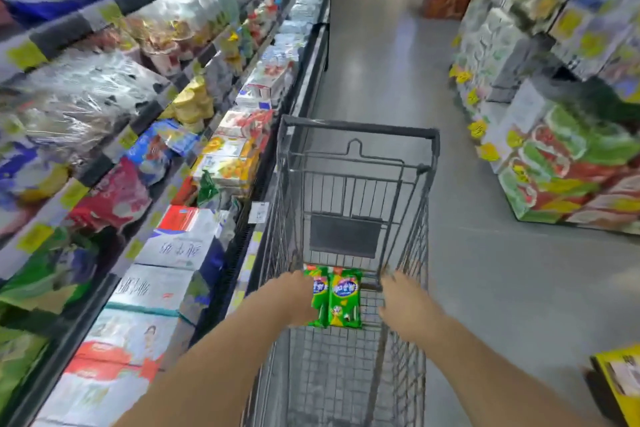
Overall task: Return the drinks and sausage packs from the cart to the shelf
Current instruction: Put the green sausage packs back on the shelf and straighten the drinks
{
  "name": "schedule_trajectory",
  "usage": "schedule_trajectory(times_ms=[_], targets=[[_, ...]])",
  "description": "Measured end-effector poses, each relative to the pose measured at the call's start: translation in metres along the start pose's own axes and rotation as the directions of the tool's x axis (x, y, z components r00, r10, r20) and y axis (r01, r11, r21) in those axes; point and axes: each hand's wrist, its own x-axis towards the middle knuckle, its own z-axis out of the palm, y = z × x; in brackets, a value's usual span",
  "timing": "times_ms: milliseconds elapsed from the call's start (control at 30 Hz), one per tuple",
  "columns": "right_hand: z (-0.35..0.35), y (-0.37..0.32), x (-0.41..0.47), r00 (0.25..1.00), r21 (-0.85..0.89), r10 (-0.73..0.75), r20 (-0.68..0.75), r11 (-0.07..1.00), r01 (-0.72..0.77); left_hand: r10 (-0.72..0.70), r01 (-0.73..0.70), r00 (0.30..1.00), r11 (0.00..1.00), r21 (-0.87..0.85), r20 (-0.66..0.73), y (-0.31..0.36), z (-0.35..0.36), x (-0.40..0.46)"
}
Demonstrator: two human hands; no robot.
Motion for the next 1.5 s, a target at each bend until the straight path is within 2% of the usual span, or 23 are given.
schedule_trajectory(times_ms=[100,267,467,600,700,800,900,967,1067,1167,1233,1400,1433,1500], targets=[[0.033,0.014,0.060,0.997,0.075,0.001,0.074,0.997,-0.007,-0.004,0.006,0.999,0.997,-0.075,0.036,-0.004,0.033,0.058],[0.100,0.036,0.155,0.985,0.095,0.017,0.173,0.995,-0.034,-0.065,0.082,0.991,0.986,-0.143,0.118,-0.019,0.101,0.156],[0.203,0.041,0.249,0.971,0.229,0.111,0.214,0.960,-0.160,-0.210,0.226,0.973,0.955,-0.191,0.100,-0.042,0.166,0.242],[0.238,0.039,0.283,0.962,0.346,0.209,0.174,0.902,-0.259,-0.262,0.283,0.957,0.934,-0.215,0.123,-0.054,0.200,0.284],[0.262,0.044,0.298,0.938,0.363,0.281,0.205,0.868,-0.339,-0.296,0.312,0.950,0.918,-0.246,0.101,-0.056,0.217,0.302],[0.281,0.047,0.308,0.925,0.427,0.280,0.256,0.826,-0.368,-0.341,0.352,0.936,0.886,-0.303,0.088,-0.060,0.229,0.312],[0.291,0.047,0.315,0.887,0.535,0.327,0.327,0.710,-0.459,-0.399,0.400,0.912,0.806,-0.437,0.099,-0.063,0.239,0.318],[0.297,0.047,0.320,0.850,0.617,0.401,0.341,0.586,-0.524,-0.434,0.412,0.897,0.746,-0.523,0.087,-0.062,0.242,0.320],[0.301,0.046,0.318,0.808,0.711,0.430,0.403,0.409,-0.572,-0.525,0.460,0.848,0.654,-0.601,0.077,-0.059,0.242,0.323],[0.297,0.046,0.311,0.793,0.773,0.406,0.455,0.261,-0.577,-0.579,0.533,0.797,0.538,-0.654,0.173,-0.057,0.240,0.325],[0.293,0.050,0.311,0.799,0.798,0.397,0.451,0.221,-0.560,-0.566,0.524,0.790,0.425,-0.738,0.235,-0.056,0.242,0.326],[0.285,0.052,0.311,0.814,0.819,0.376,0.443,0.199,-0.538,-0.536,0.454,0.792,0.195,-0.870,0.293,-0.044,0.241,0.318],[0.285,0.051,0.308,0.818,0.820,0.371,0.440,0.205,-0.534,-0.536,0.452,0.789,0.179,-0.874,0.299,-0.040,0.240,0.315],[0.289,0.052,0.300,0.822,0.814,0.358,0.444,0.222,-0.536,-0.536,0.470,0.794,0.243,-0.849,0.286,-0.035,0.238,0.310]])
